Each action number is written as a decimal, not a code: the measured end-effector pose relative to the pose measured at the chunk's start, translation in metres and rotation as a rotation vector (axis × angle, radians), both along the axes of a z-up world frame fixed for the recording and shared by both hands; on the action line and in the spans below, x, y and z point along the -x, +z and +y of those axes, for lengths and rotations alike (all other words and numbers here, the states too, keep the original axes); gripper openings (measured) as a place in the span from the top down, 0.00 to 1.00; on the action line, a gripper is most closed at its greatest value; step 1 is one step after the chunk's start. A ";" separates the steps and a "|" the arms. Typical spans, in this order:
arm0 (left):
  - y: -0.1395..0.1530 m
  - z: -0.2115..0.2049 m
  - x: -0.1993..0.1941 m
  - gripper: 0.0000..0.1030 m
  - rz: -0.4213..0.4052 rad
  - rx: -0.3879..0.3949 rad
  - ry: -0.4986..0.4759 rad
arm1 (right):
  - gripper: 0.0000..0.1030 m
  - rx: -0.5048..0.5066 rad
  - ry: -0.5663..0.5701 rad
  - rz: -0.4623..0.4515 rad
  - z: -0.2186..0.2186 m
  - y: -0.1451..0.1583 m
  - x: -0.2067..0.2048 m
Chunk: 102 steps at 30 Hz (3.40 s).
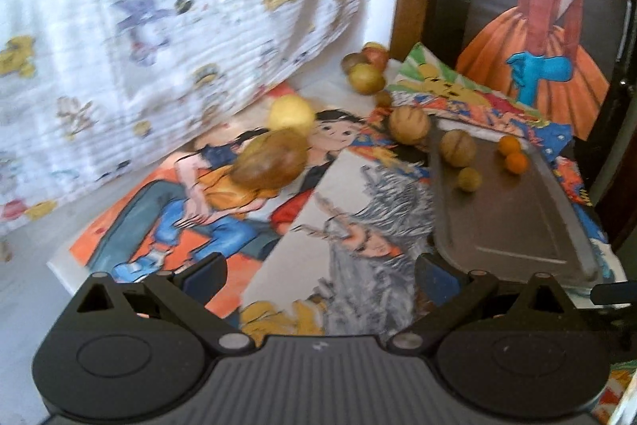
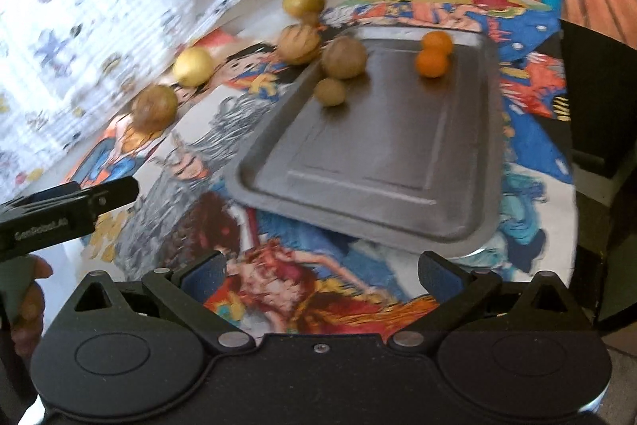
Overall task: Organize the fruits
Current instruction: 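Withdraw both open tools from the tray toward the remaining fruits, then close the left tool on the large potato while the right tool grasps the striped melon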
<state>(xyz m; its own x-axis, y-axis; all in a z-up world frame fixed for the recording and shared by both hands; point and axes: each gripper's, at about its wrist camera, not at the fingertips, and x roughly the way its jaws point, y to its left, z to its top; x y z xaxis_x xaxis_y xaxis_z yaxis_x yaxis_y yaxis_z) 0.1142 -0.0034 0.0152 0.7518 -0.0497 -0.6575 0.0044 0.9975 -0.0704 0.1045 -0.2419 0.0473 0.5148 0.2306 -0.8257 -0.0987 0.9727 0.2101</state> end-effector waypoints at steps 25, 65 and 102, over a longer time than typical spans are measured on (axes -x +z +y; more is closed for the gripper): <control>0.005 0.050 -0.026 0.01 -0.012 -0.030 0.141 | 0.01 -0.027 0.231 -0.169 0.066 0.050 -0.072; -0.042 0.034 -0.138 0.06 0.006 0.004 0.162 | 0.04 0.076 0.350 -0.244 0.065 -0.030 -0.250; -0.044 0.021 -0.142 0.26 -0.004 -0.058 0.123 | 0.48 0.030 0.384 -0.202 0.079 -0.049 -0.248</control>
